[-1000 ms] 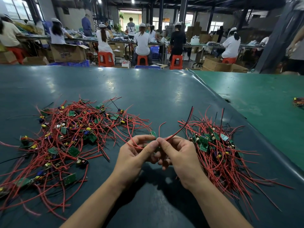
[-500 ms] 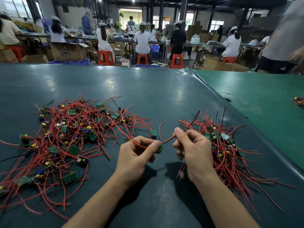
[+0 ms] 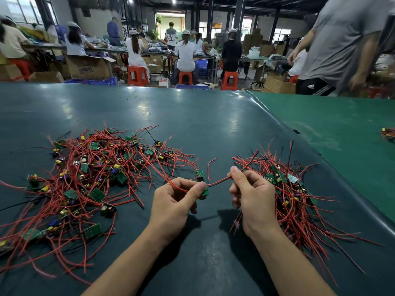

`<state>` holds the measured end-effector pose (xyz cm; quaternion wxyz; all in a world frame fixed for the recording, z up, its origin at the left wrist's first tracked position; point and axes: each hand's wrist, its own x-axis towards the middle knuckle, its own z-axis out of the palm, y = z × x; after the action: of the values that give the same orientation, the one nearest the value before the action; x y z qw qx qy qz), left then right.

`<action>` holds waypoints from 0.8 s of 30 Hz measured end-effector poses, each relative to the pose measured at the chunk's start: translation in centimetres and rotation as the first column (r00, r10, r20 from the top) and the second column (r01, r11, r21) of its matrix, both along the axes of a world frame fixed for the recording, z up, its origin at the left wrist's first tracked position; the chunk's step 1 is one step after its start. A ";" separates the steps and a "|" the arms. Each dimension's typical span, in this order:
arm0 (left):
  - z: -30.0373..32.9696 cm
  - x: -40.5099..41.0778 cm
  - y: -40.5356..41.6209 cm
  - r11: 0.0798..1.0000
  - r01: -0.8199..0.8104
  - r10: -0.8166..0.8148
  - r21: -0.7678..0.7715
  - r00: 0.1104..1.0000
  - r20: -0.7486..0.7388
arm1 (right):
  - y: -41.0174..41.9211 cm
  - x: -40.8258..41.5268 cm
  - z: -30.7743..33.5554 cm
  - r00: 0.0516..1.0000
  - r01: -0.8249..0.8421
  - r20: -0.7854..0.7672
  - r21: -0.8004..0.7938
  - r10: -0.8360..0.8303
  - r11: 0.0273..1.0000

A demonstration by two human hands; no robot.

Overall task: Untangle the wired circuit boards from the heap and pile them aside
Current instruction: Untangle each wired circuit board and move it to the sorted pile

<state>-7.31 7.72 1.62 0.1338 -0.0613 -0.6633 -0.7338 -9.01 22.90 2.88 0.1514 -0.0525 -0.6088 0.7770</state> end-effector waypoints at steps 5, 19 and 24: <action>-0.2 0.0 0.2 0.999 0.022 -0.022 -0.037 1.000 -0.015 | 0.5 -0.3 0.2 0.998 0.065 -0.005 -0.055 -0.066 0.996; 0.0 -1.0 -1.2 0.934 -0.248 0.247 0.257 0.968 0.037 | 1.1 -0.2 0.9 0.991 0.111 -0.051 -0.167 -0.121 0.980; -0.1 -0.2 -0.4 0.980 0.037 -0.043 0.197 0.999 0.023 | -1.6 1.6 -0.2 0.870 -0.476 -0.031 0.207 0.491 0.855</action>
<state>-7.49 7.36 1.48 0.1154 -0.0511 -0.5882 -0.7988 -7.44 21.33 2.72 -0.0194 0.1491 -0.6680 0.7288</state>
